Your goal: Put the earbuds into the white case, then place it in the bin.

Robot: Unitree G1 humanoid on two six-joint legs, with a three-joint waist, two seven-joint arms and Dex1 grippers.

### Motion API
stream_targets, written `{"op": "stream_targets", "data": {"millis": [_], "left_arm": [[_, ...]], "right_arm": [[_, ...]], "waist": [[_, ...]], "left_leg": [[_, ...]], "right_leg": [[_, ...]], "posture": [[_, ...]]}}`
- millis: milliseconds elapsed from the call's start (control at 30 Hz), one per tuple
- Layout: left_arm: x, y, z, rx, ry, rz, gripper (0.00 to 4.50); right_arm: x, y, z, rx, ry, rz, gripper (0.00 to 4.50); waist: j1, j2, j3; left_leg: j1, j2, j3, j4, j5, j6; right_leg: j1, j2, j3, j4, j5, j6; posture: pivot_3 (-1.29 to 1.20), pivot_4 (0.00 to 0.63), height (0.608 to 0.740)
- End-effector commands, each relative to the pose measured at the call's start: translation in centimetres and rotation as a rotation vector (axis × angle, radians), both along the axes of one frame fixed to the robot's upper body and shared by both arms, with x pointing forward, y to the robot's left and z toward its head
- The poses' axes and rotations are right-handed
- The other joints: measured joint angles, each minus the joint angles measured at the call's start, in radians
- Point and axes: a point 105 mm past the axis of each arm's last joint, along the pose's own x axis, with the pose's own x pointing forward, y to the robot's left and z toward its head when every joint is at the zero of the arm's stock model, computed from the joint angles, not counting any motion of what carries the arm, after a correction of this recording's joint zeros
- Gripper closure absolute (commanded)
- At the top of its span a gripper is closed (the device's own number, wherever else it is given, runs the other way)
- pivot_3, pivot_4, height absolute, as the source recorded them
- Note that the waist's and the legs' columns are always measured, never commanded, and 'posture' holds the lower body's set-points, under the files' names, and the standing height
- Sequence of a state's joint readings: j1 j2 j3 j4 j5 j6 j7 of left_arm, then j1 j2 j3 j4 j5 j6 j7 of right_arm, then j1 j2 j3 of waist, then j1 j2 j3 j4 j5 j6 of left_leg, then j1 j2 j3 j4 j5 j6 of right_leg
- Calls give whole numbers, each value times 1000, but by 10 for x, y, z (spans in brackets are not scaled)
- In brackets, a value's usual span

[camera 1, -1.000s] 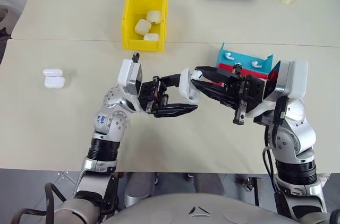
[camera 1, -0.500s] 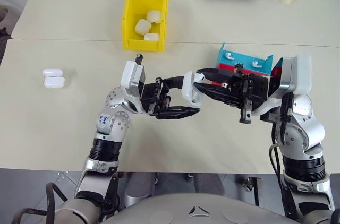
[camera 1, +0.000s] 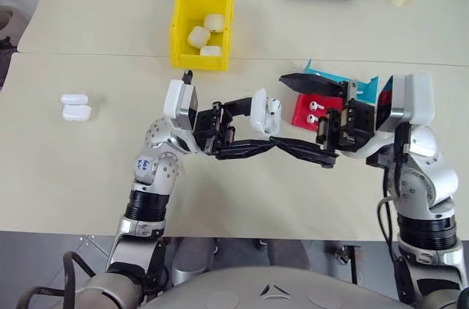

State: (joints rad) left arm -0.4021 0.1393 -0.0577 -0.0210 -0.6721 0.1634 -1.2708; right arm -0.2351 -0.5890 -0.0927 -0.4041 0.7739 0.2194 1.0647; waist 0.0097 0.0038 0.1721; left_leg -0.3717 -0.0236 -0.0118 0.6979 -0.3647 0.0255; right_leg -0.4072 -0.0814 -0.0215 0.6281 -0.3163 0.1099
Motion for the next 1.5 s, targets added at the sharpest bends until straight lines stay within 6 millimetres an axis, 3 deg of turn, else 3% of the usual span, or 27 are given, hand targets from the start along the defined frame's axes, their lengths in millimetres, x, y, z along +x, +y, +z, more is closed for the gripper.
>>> {"op": "stream_targets", "data": {"millis": [33,167,367,467,533,633,733,867,933,1167,1433,1500], "left_arm": [[-4,10,-1,1,-37,37,1624],[-8,26,-13,30,-21,109,1624],[-14,24,-19,26,-23,131,1624],[-16,20,-18,21,-34,124,1624],[-18,17,-18,18,-45,117,1624],[-19,11,-17,14,-56,102,1624],[-20,7,-17,17,-64,87,1624],[-22,1,-20,1,-71,72,1624],[-23,-1,-21,-6,-70,70,1624],[-28,-8,-22,-26,-78,77,1624],[-27,-7,-18,-33,-85,108,1624],[-27,-7,-17,-33,-85,109,1624]], "right_arm": [[4,-36,-2,-49,-13,-129,21],[8,-92,-15,-126,18,-325,21],[15,-144,-43,-232,86,-492,21],[20,-159,-52,-294,106,-529,21],[33,-163,-50,-371,125,-559,21],[66,-158,-32,-500,125,-598,21],[84,-156,-27,-609,147,-625,21],[127,-143,-12,-765,231,-639,21],[141,-147,-15,-862,262,-675,21],[165,-149,-20,-1083,296,-687,21],[162,-149,-29,-1208,321,-590,21],[162,-148,-32,-1220,321,-577,415]], "waist": [[4,0,0],[10,0,0],[12,0,0],[11,0,0],[6,1,1],[-11,5,1],[-12,6,1],[-13,7,1],[-12,7,1],[-10,7,2],[-14,8,2],[-14,8,2]], "left_leg": [[0,0,0,0,0,0],[0,0,0,-1,0,0],[2,1,1,0,0,0],[4,1,1,0,0,0],[4,1,1,0,0,0],[5,1,3,0,0,0],[5,2,3,0,1,-1],[2,2,4,-1,1,-2],[1,1,4,-1,1,-1],[-2,0,2,-3,1,-1],[-3,0,2,-2,1,-1],[-3,0,2,-1,1,-1]], "right_leg": [[0,0,0,0,0,0],[0,0,0,-1,0,0],[3,0,1,-1,0,0],[5,0,0,-2,0,0],[5,0,0,-2,0,0],[5,0,2,-2,0,0],[5,1,1,-1,0,0],[1,1,2,-2,0,-1],[-1,0,3,-1,0,-1],[-4,-1,0,-1,0,-1],[-4,-1,0,-1,0,-1],[-4,0,0,0,0,-1]], "posture": [[0,150,740],[0,150,740],[0,150,740],[0,150,740],[0,150,740],[0,150,740],[0,150,740],[0,150,740],[0,150,740],[0,150,740],[0,150,740],[0,150,740]]}}
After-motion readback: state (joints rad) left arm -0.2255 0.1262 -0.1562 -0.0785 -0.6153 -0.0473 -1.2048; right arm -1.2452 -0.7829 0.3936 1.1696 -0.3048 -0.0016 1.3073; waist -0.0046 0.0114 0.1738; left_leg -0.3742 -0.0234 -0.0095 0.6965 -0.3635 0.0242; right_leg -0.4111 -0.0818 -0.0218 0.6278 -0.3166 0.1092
